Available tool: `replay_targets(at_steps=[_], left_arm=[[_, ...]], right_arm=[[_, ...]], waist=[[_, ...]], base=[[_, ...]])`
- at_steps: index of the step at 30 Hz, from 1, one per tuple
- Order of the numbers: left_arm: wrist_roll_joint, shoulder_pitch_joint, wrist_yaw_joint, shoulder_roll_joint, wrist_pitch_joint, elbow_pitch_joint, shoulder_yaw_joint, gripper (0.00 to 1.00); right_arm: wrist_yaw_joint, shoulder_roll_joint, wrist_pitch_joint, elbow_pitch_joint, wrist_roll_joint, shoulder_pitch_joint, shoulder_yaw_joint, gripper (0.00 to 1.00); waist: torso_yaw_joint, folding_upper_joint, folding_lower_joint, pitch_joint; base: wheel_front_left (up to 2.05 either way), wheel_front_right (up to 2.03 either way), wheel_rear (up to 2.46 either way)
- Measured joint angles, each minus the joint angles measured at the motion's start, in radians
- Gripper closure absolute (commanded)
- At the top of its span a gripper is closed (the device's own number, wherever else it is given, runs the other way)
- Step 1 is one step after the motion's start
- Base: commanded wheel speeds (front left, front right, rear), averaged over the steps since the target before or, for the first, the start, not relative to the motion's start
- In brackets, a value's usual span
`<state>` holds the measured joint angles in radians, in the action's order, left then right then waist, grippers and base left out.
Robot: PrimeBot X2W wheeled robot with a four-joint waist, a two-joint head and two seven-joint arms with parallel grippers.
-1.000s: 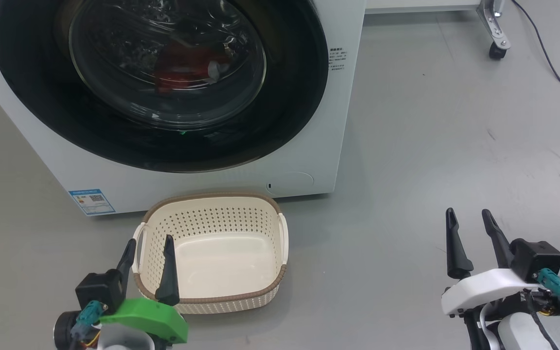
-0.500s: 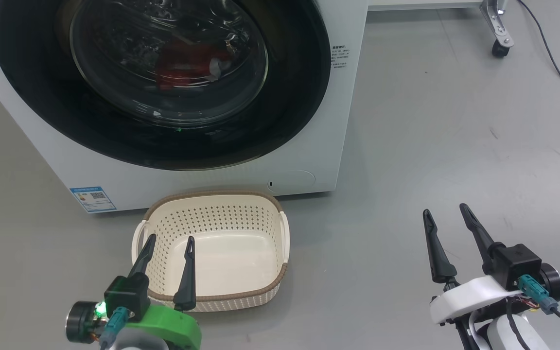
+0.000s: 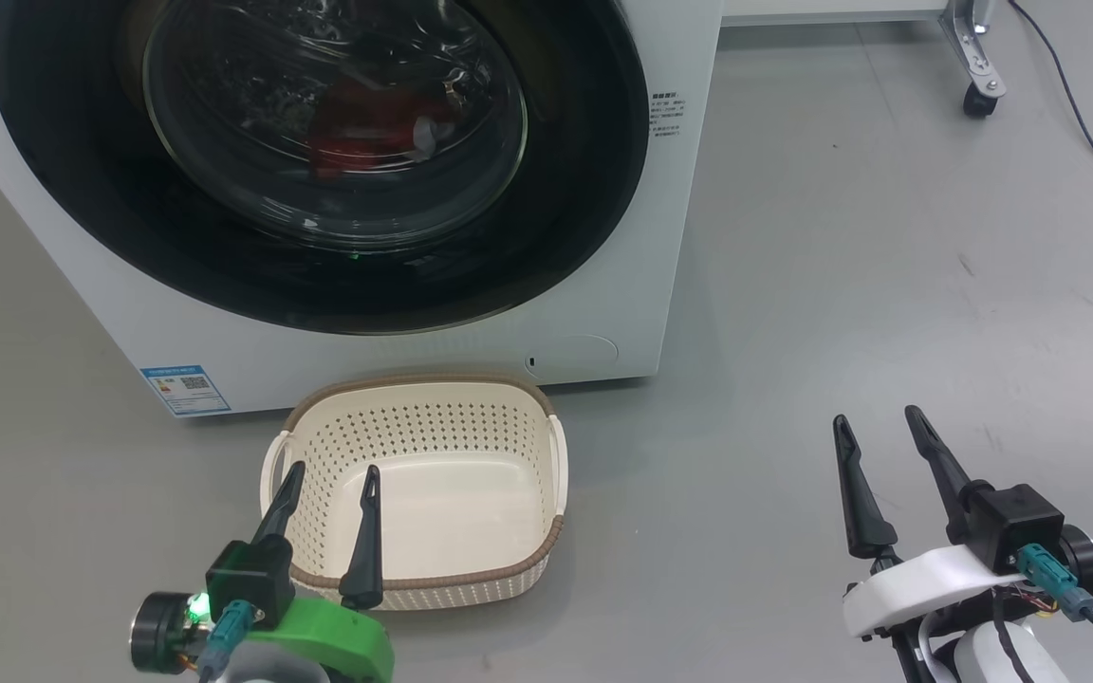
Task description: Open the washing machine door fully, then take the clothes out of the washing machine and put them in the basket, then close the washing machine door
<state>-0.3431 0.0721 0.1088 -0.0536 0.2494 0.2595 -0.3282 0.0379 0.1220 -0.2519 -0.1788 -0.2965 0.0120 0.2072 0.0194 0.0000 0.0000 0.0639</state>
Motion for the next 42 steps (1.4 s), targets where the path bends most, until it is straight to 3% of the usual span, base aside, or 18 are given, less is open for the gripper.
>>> replay_targets(at_steps=[9,10,31,42], left_arm=[[0.000,0.000,0.000,0.002,0.000,0.015,-0.002,0.00],[0.000,0.000,0.000,0.003,0.000,0.017,-0.003,0.00],[0.005,0.000,0.000,0.005,0.000,0.020,-0.020,0.00],[0.014,0.037,0.000,0.006,0.000,0.004,-0.040,0.00]], right_arm=[[-0.006,-0.009,0.000,-0.007,0.000,-0.001,-0.012,0.00],[-0.006,-0.011,0.000,-0.009,0.000,-0.001,-0.014,1.00],[-0.054,-0.035,0.000,-0.047,-0.046,-0.002,-0.055,1.00],[-0.115,-0.066,0.000,-0.049,-0.309,0.041,-0.180,1.00]], waist=[[0.005,0.0000,0.0000,-0.008],[0.007,0.0000,0.0000,-0.010],[0.026,0.0000,0.0000,-0.013],[0.069,0.0000,0.0000,0.026]], base=[[0.00,0.00,0.00],[0.00,0.00,0.00],[0.00,0.00,0.00],[0.00,0.00,0.00]])
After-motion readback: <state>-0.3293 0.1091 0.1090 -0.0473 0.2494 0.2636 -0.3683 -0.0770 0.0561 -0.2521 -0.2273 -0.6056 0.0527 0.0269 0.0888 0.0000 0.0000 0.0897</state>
